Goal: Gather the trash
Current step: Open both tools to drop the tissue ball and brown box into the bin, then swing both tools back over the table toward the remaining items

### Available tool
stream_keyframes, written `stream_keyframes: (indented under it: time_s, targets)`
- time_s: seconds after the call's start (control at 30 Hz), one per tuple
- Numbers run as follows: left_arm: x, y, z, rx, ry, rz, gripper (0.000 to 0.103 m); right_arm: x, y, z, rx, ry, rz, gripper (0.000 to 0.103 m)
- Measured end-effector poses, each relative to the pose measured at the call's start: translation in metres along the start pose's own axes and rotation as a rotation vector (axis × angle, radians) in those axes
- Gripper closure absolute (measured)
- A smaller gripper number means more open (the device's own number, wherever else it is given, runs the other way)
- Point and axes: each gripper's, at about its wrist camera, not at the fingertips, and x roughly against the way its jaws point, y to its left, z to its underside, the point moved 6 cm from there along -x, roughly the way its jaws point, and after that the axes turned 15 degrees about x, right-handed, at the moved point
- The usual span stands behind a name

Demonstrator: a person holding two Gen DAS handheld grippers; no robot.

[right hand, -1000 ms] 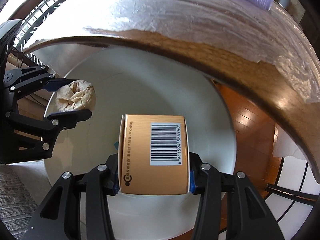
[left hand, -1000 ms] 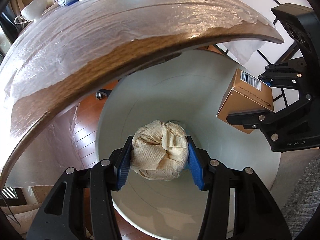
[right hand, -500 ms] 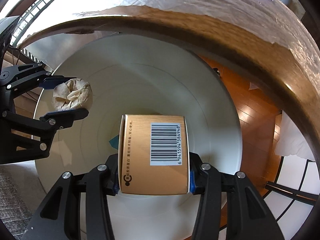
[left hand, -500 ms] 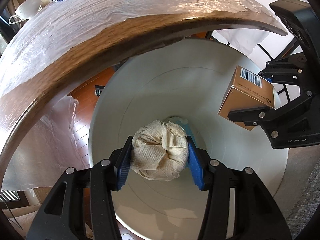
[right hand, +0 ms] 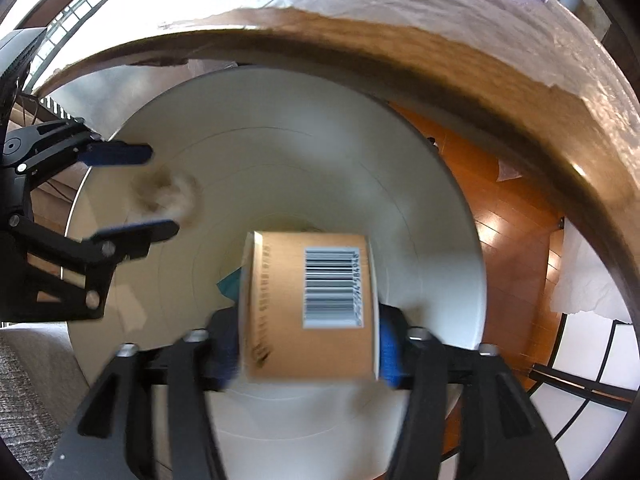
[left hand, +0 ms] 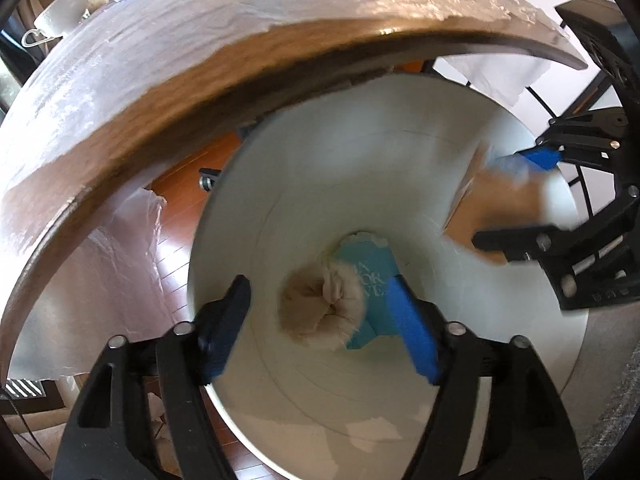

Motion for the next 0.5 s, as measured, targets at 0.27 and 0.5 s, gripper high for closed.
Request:
stream_keyframes:
  time_s: [0.27, 0.5]
  targets:
    - [0.013, -0.003, -0.003, -0.002, 0.004, 0.007, 0.030, 0.033, -0.008, 0.008, -0.019, -0.039, 0.022, 0.030]
    - [0.106, 0.000, -0.024, -0.058, -0.157, 0.099, 0.009, 0.140, -0.027, -0.012, -0.040, -0.279, 0.154, 0.007]
